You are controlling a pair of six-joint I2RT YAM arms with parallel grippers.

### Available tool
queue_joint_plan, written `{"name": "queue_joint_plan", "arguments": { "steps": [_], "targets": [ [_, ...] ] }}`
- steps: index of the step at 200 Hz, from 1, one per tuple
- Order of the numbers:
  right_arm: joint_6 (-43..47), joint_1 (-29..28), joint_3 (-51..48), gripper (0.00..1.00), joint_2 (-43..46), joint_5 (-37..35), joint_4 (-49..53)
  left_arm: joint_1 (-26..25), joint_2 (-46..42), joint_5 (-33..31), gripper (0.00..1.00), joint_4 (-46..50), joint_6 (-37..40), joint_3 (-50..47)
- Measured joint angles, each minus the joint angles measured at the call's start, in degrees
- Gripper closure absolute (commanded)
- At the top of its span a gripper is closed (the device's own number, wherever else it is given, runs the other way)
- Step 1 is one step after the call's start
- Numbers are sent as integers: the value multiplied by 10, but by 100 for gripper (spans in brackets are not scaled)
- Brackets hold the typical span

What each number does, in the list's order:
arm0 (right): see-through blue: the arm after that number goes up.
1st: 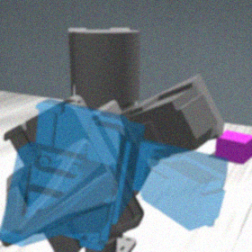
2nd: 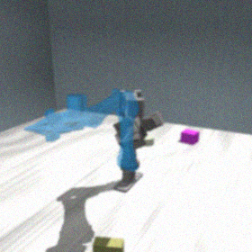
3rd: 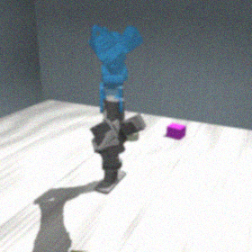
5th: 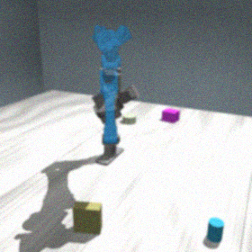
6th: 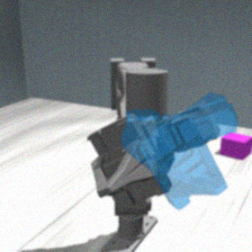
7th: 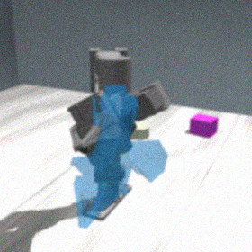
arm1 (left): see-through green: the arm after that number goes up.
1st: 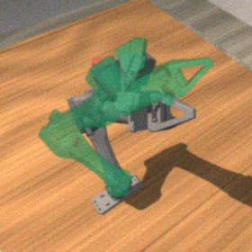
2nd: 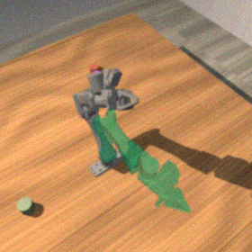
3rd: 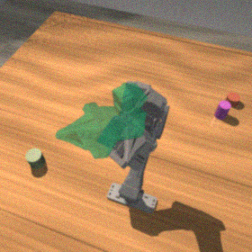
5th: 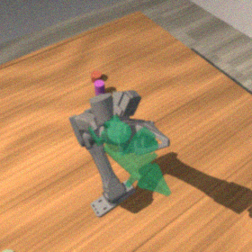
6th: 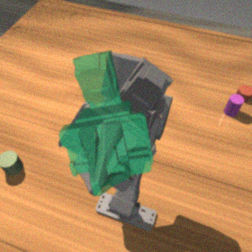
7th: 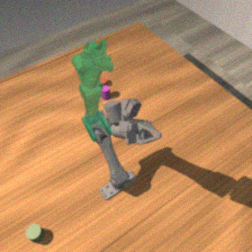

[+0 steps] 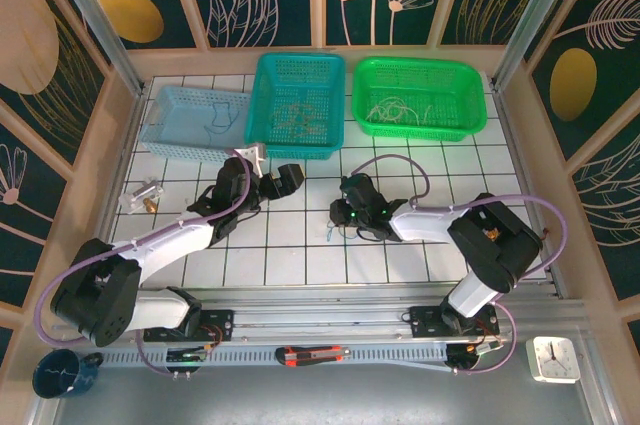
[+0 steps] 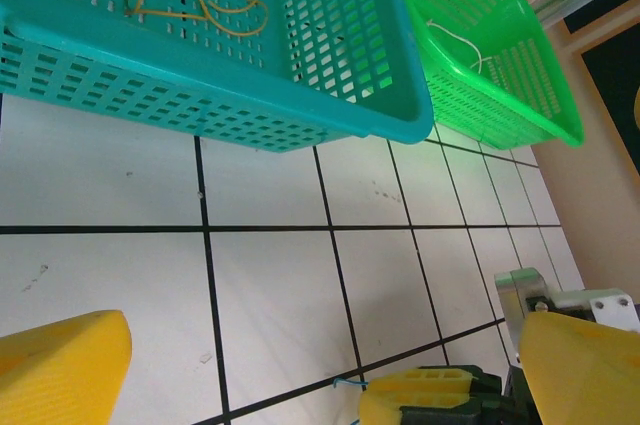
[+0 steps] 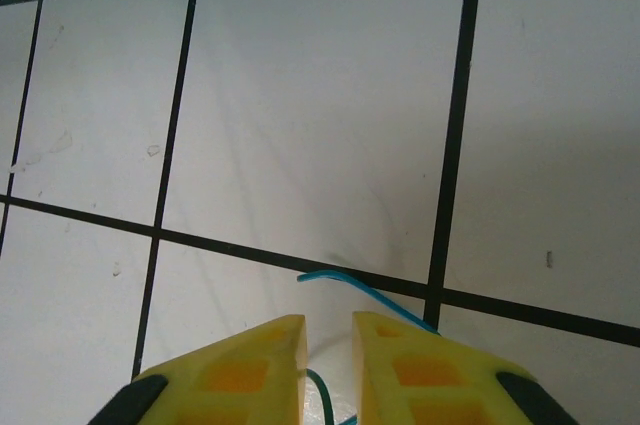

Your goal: Untangle the cables

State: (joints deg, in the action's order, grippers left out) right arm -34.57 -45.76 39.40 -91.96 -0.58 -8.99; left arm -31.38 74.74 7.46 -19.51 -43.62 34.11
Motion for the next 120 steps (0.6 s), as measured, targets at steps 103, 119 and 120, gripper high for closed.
{"name": "queue_joint_plan", "arguments": {
  "steps": [103, 119, 120],
  "targets": [
    [12, 33, 40, 100, 143, 22, 30, 0, -2, 16, 1, -25, 0, -19],
    [12, 50, 49, 100, 180, 38, 30, 0, -2, 24, 1, -38, -1, -22],
    [12, 51, 50, 100, 182, 38, 30, 0, -2, 24, 1, -38, -2, -22]
  ]
}}
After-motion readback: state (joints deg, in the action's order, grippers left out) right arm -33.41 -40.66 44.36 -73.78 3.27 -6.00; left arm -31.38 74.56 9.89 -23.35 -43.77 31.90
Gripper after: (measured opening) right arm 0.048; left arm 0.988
